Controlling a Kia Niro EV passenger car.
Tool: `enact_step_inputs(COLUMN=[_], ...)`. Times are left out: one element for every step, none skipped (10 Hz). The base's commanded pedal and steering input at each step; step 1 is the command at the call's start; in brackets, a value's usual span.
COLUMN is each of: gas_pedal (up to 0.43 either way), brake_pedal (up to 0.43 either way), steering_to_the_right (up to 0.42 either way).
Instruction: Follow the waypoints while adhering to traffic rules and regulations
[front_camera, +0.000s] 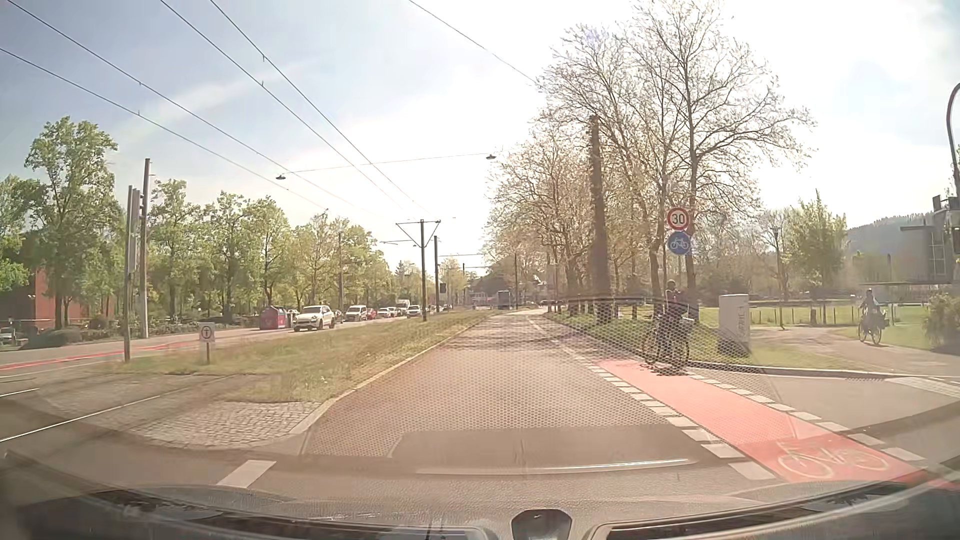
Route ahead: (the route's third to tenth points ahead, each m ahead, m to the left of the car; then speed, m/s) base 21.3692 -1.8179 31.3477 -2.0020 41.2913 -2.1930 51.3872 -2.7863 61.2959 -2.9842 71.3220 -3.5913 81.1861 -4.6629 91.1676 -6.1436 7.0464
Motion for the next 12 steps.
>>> enact_step_inputs(gas_pedal=[0.039,0.039,0.039,0.039,0.039,0.039,0.039,0.039,0.039,0.039,0.028,0.028], brake_pedal=[0.000,0.000,0.000,0.000,0.000,0.000,0.000,0.000,0.000,0.000,0.000,0.000], steering_to_the_right=[-0.002,-0.002,-0.002,-0.002,-0.002,-0.002,-0.002,-0.002,-0.002,-0.002,-0.002,-0.001])
